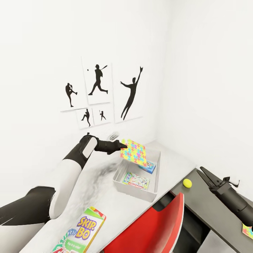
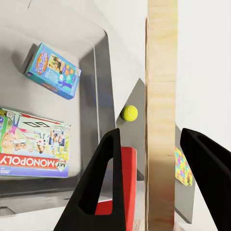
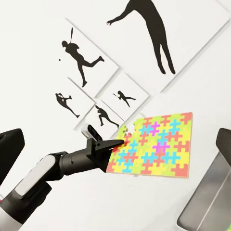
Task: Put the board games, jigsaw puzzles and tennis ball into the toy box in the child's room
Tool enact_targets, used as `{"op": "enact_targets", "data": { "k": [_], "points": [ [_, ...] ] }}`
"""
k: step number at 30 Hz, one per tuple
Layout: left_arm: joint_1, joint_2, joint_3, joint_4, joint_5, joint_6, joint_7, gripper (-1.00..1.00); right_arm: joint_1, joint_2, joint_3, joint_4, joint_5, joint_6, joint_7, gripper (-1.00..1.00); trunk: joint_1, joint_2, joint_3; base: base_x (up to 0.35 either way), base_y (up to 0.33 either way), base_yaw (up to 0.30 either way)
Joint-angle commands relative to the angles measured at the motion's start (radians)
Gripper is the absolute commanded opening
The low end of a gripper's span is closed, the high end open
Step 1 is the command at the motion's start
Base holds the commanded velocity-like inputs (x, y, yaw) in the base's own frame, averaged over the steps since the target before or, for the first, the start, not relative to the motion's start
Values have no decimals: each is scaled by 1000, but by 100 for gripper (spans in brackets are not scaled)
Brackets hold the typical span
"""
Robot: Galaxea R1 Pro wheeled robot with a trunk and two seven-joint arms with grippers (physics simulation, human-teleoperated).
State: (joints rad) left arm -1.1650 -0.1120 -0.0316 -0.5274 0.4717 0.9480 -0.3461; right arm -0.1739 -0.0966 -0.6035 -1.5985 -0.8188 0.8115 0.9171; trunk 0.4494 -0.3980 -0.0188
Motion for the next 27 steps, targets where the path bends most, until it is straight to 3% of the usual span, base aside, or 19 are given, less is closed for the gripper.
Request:
{"op": "enact_targets", "data": {
  "k": [1,14,27],
  "points": [
    [-1,0,-1,0,-7,2,-7,-100,-1,0,-1,0,-2,5,2,100,1,-2,-2,0,-1,22],
    [-1,0,-1,0,-8,2,-7,-100,-1,0,-1,0,-2,5,2,100,1,-2,-2,17,-115,4],
    [-1,0,-1,0,-8,2,-7,-100,-1,0,-1,0,-2,5,2,100,1,-2,-2,133,-67,0]
  ]
}}
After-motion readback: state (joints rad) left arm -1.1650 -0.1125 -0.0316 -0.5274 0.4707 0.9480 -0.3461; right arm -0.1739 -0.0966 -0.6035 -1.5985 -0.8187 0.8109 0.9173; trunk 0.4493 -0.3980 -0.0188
